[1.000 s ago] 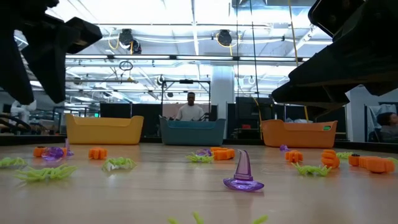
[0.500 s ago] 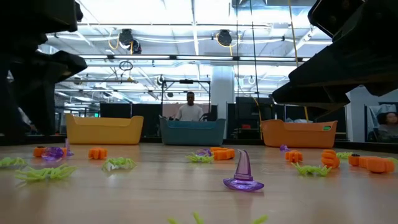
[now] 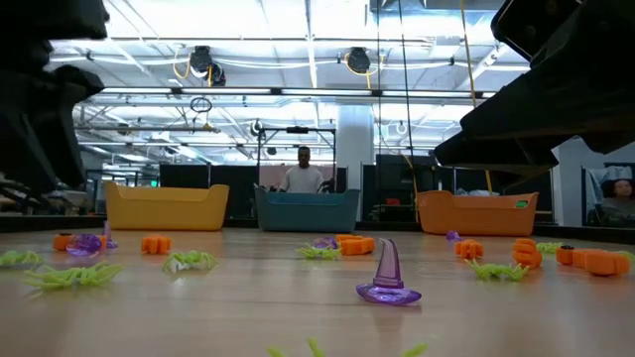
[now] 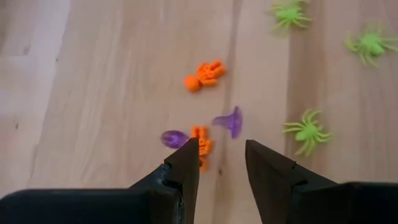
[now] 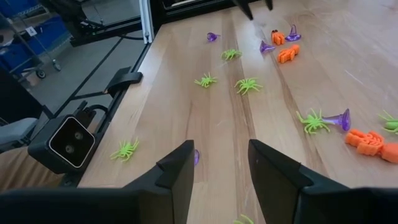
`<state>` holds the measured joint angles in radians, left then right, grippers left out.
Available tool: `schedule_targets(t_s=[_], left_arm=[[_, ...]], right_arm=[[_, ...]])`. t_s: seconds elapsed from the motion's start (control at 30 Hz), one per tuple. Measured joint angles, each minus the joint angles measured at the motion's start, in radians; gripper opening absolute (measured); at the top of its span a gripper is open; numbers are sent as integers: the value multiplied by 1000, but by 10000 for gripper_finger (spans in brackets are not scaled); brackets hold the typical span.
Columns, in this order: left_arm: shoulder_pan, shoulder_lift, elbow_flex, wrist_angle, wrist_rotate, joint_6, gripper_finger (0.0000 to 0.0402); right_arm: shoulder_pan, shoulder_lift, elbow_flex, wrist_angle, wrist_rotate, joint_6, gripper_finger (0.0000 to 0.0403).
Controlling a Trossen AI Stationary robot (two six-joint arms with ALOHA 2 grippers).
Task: Sort Halloween decoration
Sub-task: Put the orange skeleton toy into the yellow bin
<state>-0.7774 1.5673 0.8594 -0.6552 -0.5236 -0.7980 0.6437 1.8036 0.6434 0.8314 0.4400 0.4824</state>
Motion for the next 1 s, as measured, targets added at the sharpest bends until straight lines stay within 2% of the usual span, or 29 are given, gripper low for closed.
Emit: schedule_targets(t_s=[0.33, 0.57, 0.7, 1.0], left_arm=[[-4, 0, -139, 160, 35, -65, 129], [-7, 0, -147, 147, 35, -77, 129], [5, 0, -147, 141, 27, -34, 129], [74, 0, -147, 148, 104, 48, 129]], right_arm=[[5, 0, 0, 0, 0, -2, 137], [5, 0, 0, 0, 0, -4, 137], [5, 0, 0, 0, 0, -4, 137], [5, 0, 0, 0, 0, -4, 137]])
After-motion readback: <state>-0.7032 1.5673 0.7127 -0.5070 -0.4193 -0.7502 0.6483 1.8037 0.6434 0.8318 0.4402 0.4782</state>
